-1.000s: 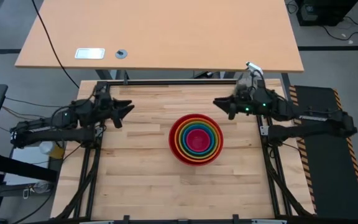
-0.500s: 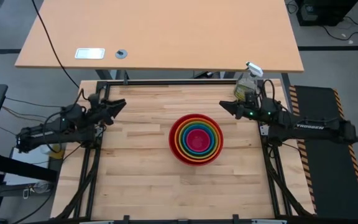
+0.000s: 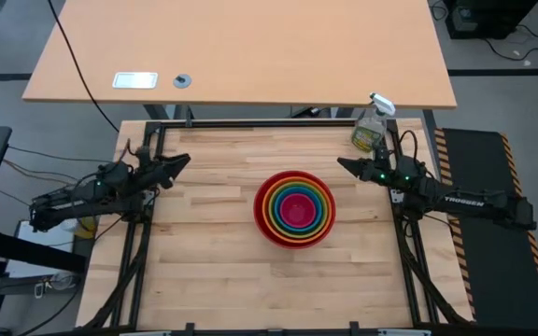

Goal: Nest bowls inside each other by size order
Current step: Return to Home Position

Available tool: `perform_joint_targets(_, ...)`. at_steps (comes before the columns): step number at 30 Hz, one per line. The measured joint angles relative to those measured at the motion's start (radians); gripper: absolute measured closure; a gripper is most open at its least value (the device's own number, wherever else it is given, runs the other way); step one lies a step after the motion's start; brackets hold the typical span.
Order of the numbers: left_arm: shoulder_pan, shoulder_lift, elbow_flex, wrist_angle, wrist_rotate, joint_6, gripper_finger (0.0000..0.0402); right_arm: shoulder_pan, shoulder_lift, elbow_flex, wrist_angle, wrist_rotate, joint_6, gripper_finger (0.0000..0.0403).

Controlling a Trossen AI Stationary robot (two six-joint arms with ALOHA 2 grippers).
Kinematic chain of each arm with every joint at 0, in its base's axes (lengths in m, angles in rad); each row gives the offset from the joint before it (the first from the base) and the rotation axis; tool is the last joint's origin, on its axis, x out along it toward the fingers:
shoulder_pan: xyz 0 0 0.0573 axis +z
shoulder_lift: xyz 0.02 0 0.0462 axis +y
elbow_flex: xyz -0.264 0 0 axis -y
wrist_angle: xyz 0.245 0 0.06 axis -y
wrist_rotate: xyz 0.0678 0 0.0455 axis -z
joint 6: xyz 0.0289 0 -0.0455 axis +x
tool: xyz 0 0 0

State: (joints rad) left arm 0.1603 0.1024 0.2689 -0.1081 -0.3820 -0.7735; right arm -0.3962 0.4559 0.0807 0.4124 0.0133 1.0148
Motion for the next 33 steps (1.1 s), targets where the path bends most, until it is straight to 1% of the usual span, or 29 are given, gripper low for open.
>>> perform_joint_targets(5,0.0,0.0,-0.119,0.124,0.0,-0.096,0.021,-0.021,-0.001,-0.074,0.094,-0.046,0.038,0.0269)
perform_joint_targets(10,-0.001,0.001,-0.208,0.178,0.0,-0.209,0.021,-0.05,-0.001,-0.074,0.087,-0.145,0.024,0.0269)
perform_joint_targets(15,-0.001,0.002,-0.261,0.181,0.0,-0.276,0.021,-0.102,-0.001,-0.074,0.087,-0.248,-0.011,0.0269)
perform_joint_targets(20,-0.001,0.033,-0.26,0.171,-0.002,-0.28,0.021,-0.139,0.0,-0.074,0.086,-0.328,-0.038,0.0269)
perform_joint_targets(22,-0.001,0.049,-0.26,0.173,-0.027,-0.257,0.021,-0.147,0.001,-0.074,0.078,-0.364,-0.038,0.0269)
perform_joint_targets(24,0.0,0.068,-0.26,0.175,-0.065,-0.222,0.021,-0.152,0.002,-0.074,0.077,-0.368,-0.039,0.0269)
perform_joint_targets(26,0.0,0.085,-0.26,0.176,-0.081,-0.161,0.021,-0.151,0.002,-0.074,0.064,-0.332,-0.041,0.0269)
perform_joint_targets(29,0.0,0.111,-0.26,0.176,-0.084,-0.019,0.0209,-0.151,0.002,-0.074,0.061,-0.28,-0.054,0.0269)
perform_joint_targets(31,0.0,0.123,-0.26,0.176,-0.085,0.072,0.0209,-0.151,0.002,-0.074,0.057,-0.269,-0.117,0.0269)
perform_joint_targets(33,0.0,0.137,-0.26,0.176,-0.085,0.215,0.0209,-0.151,0.002,-0.074,0.038,-0.269,-0.266,0.0269)
